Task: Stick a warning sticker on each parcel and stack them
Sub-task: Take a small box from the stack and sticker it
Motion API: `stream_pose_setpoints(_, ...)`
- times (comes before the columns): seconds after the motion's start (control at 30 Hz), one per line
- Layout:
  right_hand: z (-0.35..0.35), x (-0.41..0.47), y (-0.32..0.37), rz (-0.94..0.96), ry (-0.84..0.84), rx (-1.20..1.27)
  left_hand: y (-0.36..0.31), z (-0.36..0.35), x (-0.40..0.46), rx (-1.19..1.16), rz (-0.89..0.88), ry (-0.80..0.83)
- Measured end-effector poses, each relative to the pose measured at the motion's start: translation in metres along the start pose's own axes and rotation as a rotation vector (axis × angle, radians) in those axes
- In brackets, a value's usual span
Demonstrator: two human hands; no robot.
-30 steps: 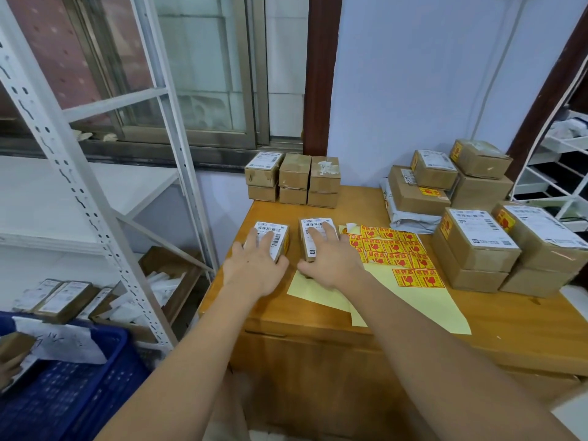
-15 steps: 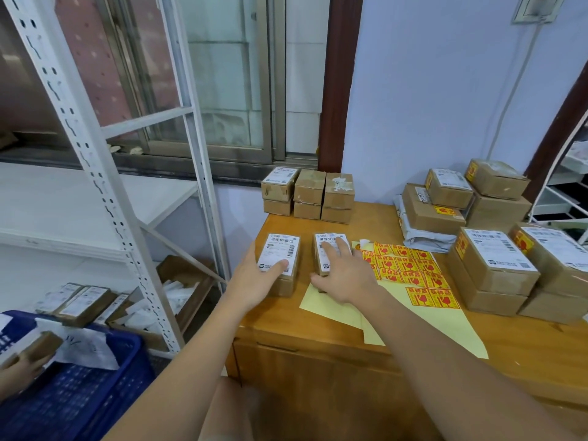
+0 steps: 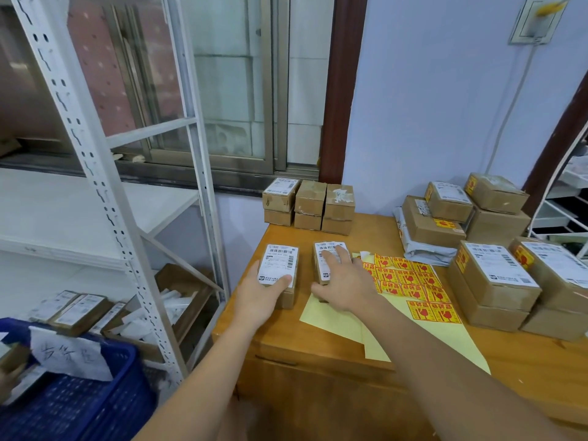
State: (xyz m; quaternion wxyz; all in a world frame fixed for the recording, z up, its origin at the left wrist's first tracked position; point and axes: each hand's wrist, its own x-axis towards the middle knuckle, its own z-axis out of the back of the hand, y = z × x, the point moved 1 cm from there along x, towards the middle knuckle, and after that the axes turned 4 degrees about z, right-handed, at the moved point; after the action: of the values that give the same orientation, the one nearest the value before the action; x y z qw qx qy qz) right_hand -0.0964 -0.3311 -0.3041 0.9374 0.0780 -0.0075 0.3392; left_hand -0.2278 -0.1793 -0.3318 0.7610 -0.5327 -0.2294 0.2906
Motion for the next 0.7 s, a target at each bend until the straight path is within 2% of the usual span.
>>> stream_pose_setpoints(0.5,0.002,0.065,-0.008,-0.090,-0.008,0.117,0.014,0.000,0.013,-0.035,-0.007,0.034)
stream_pose_setpoints(0.7,-0.008,0.076,-0.008,-0.083,0.032,0.002,0.019,-0.002,0.015,-0.016,-0.001,0.025)
